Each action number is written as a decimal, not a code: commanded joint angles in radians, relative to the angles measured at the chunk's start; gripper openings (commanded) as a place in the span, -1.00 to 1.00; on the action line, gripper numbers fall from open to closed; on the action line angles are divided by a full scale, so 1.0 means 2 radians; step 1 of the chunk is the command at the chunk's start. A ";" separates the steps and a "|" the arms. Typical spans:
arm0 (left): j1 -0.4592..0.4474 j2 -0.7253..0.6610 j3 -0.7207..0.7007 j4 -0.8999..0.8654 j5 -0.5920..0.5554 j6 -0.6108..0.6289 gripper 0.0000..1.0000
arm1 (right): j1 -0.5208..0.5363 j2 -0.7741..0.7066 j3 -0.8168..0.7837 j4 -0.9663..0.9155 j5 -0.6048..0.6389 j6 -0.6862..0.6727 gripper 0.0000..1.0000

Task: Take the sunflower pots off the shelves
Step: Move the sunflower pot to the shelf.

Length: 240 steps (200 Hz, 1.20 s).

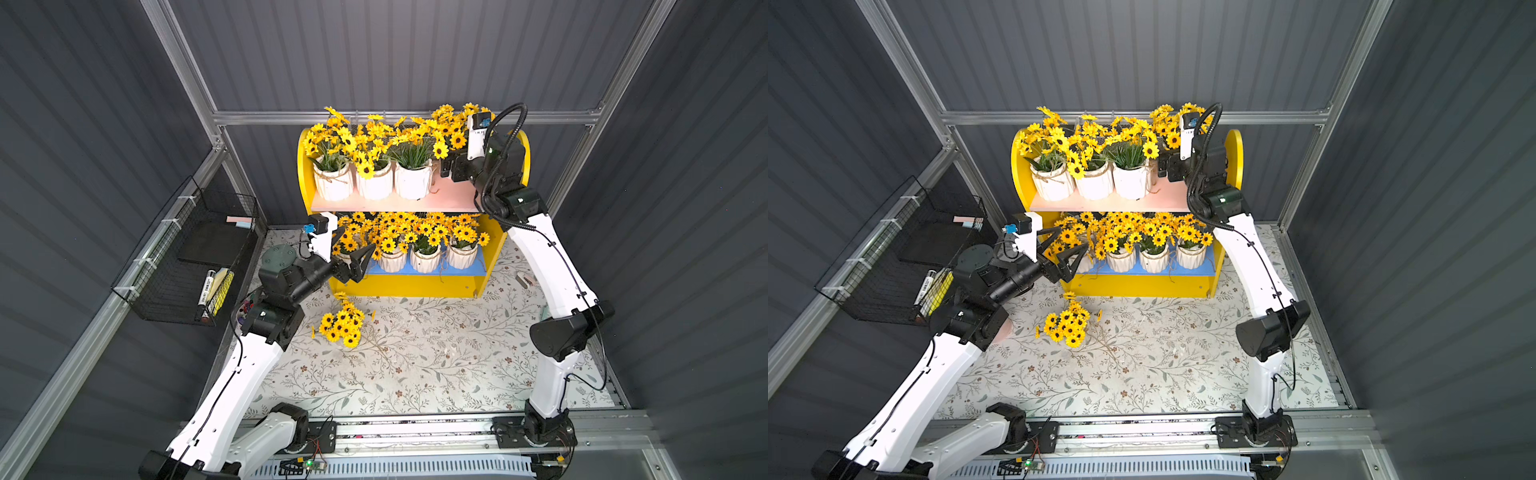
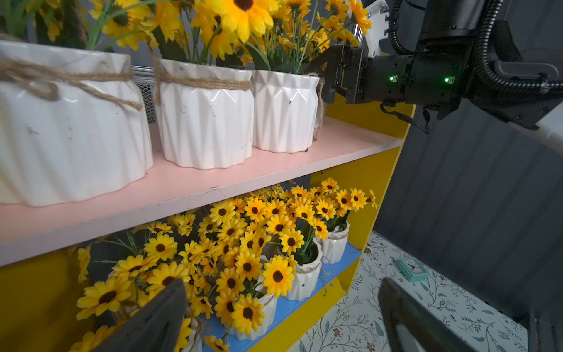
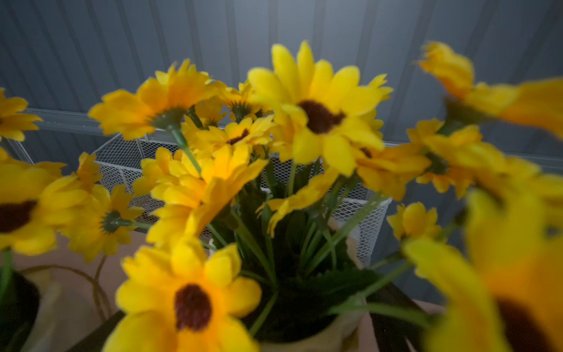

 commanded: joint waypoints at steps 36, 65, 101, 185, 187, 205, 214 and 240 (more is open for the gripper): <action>0.002 -0.006 -0.007 0.010 -0.003 0.012 0.99 | -0.003 0.010 0.015 -0.006 0.005 -0.009 0.98; 0.002 -0.006 -0.008 0.010 -0.003 0.013 0.99 | -0.003 0.014 0.015 -0.001 0.005 -0.014 0.98; 0.003 -0.005 -0.007 0.009 -0.004 0.014 0.99 | -0.003 0.020 0.020 0.005 0.012 -0.013 0.98; 0.004 -0.006 -0.009 0.011 -0.004 0.015 0.99 | -0.003 0.032 0.014 0.017 0.024 -0.023 0.98; 0.004 -0.006 -0.009 0.011 -0.004 0.015 0.99 | -0.003 0.031 0.013 0.017 0.024 -0.023 0.98; 0.005 -0.006 -0.009 0.011 -0.004 0.015 0.99 | -0.003 0.036 0.014 0.023 0.026 -0.025 0.98; 0.005 -0.006 -0.009 0.011 -0.004 0.014 0.99 | -0.003 0.036 0.013 0.024 0.027 -0.026 0.98; 0.005 -0.007 -0.010 0.012 -0.005 0.016 0.99 | -0.004 0.040 0.015 0.031 0.029 -0.028 0.98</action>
